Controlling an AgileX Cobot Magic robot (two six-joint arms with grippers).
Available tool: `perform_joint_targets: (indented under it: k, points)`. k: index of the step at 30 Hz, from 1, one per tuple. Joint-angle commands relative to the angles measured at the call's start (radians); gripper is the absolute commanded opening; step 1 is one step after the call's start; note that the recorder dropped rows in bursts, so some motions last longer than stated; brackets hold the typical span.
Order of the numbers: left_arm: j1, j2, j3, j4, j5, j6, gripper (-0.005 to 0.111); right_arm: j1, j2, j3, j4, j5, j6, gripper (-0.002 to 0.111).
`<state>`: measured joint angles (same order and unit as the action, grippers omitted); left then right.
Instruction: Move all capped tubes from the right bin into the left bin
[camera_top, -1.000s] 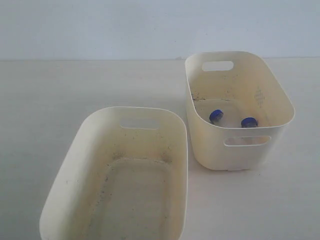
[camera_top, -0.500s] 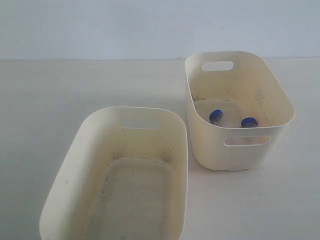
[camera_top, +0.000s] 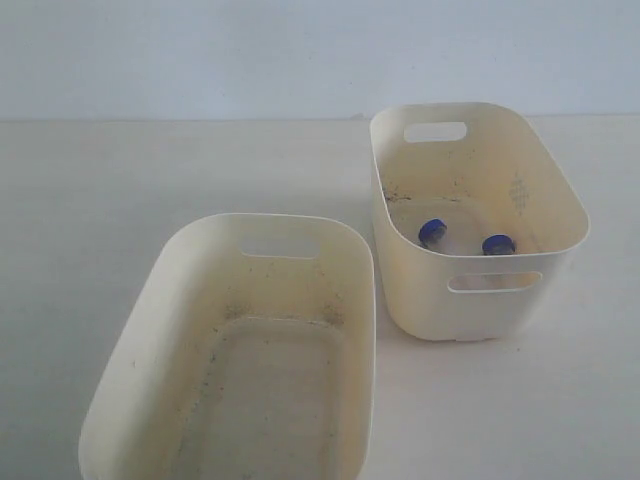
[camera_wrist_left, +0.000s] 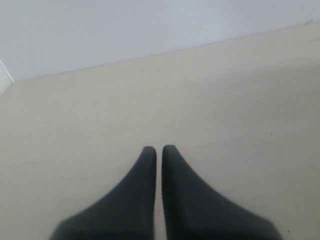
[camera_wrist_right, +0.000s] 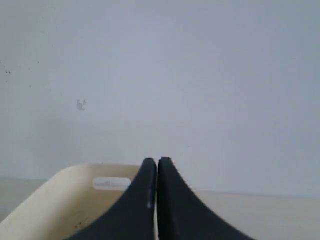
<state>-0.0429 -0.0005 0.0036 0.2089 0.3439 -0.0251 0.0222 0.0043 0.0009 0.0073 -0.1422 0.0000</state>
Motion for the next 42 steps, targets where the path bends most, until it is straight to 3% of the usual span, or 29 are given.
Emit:
perform_joint_targets:
  k: [1, 5, 8, 14, 18, 22, 25, 28, 30, 34, 35, 42]
  points:
    - [-0.001, 0.0, -0.004, -0.003, -0.003, -0.01, 0.004, -0.003, -0.004, -0.001, -0.007, -0.197, 0.049, 0.0]
    - [-0.001, 0.0, -0.004, -0.003, -0.003, -0.01, 0.004, -0.003, 0.011, -0.183, -0.007, -0.007, 0.007, 0.0]
    - [-0.001, 0.0, -0.004, -0.003, -0.003, -0.01, 0.004, -0.003, 0.184, -0.38, -0.007, 0.229, 0.006, 0.0]
    - [-0.001, 0.0, -0.004, -0.003, -0.003, -0.01, 0.004, -0.003, 0.516, -0.605, -0.013, 0.659, 0.008, 0.0]
    - [-0.001, 0.0, -0.004, -0.003, -0.003, -0.01, 0.004, -0.003, 0.669, -0.65, -0.013, 0.62, 0.008, 0.0]
    - [-0.001, 0.0, -0.004, -0.003, -0.003, -0.01, 0.004, -0.003, 0.804, -0.652, -0.007, 0.431, 0.008, 0.0]
    - [-0.001, 0.0, -0.004, -0.003, -0.003, -0.01, 0.004, -0.003, 0.847, -0.652, -0.007, 0.414, 0.045, 0.0]
    - [-0.001, 0.0, -0.004, -0.003, -0.003, -0.01, 0.004, -0.003, 0.895, -0.652, 0.069, 0.284, 0.096, 0.0]
    - [-0.001, 0.0, -0.004, -0.003, -0.003, -0.01, 0.004, 0.006, 0.933, -0.677, 0.077, 0.307, 0.092, 0.0]
    - [-0.001, 0.0, -0.004, -0.003, -0.003, -0.01, 0.004, 0.11, 1.077, -0.892, 0.077, 0.593, 0.024, 0.0]
    - [-0.001, 0.0, -0.004, -0.003, -0.003, -0.01, 0.004, 0.132, 1.141, -1.011, 0.077, 0.718, 0.057, 0.0]
    - [-0.001, 0.0, -0.004, -0.003, -0.003, -0.01, 0.004, 0.139, 1.434, -1.43, 0.06, 1.207, 0.186, 0.0]
